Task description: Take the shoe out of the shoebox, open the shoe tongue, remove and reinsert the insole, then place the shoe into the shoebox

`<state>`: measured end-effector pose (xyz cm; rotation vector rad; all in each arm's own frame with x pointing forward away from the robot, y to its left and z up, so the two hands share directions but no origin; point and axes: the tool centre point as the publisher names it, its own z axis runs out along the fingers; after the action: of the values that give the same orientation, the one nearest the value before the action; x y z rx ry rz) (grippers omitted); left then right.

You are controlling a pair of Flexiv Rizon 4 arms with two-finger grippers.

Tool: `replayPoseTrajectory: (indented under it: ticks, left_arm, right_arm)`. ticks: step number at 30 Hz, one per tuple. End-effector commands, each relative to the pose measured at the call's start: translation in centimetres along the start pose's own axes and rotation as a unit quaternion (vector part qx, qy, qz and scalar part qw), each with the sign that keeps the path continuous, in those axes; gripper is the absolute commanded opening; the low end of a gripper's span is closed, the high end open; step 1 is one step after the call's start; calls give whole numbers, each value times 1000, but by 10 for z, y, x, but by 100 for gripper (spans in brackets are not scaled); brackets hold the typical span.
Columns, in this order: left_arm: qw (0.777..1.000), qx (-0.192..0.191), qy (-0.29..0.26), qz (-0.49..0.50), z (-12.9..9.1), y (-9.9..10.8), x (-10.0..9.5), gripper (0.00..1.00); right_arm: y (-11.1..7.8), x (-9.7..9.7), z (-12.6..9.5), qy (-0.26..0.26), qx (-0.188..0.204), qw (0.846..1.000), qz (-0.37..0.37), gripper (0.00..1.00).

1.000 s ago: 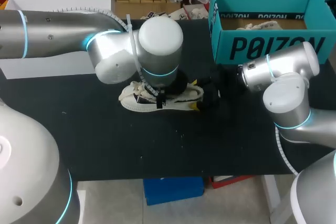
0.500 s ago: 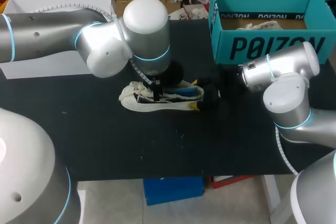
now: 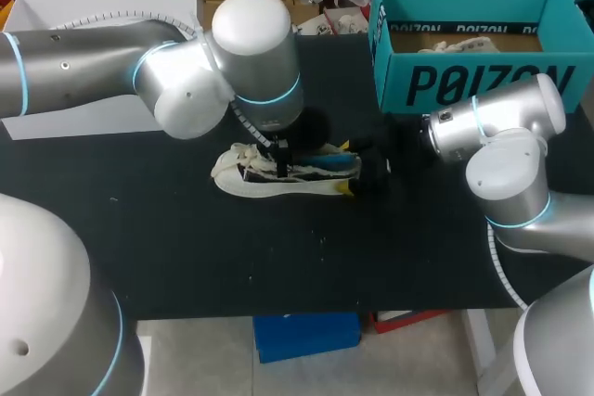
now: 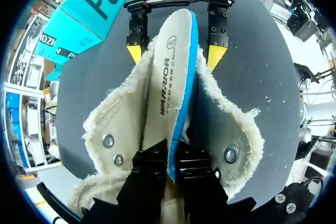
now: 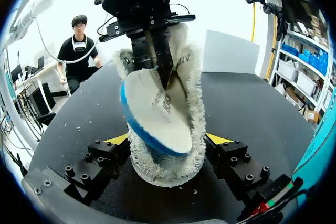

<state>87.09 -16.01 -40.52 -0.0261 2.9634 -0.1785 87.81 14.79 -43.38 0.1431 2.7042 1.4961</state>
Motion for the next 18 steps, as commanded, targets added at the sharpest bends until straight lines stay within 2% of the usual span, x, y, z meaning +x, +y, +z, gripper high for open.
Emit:
replayPoseTrajectory:
  ticks: [1, 2, 3, 8, 18]
  left_arm:
    - [1000, 3, 10, 7, 10, -8, -5, 27]
    - [1000, 5, 10, 9, 10, -9, -4, 33]
    - [1000, 7, 9, 10, 9, -10, -4, 34]
    - [1000, 18, 8, 13, 8, -15, -4, 32]
    - [999, 34, 4, 36, 8, -41, -9, 30]
  right_arm:
    - [-2, -1, 0, 0, 1, 1000, 0, 0]
    - [-2, -1, 0, 0, 1, 1000, 0, 0]
    - [-2, -1, 0, 0, 1, 1000, 0, 0]
    - [-2, -1, 0, 0, 1, 1000, 0, 0]
    - [-2, -1, 0, 0, 1, 1000, 0, 0]
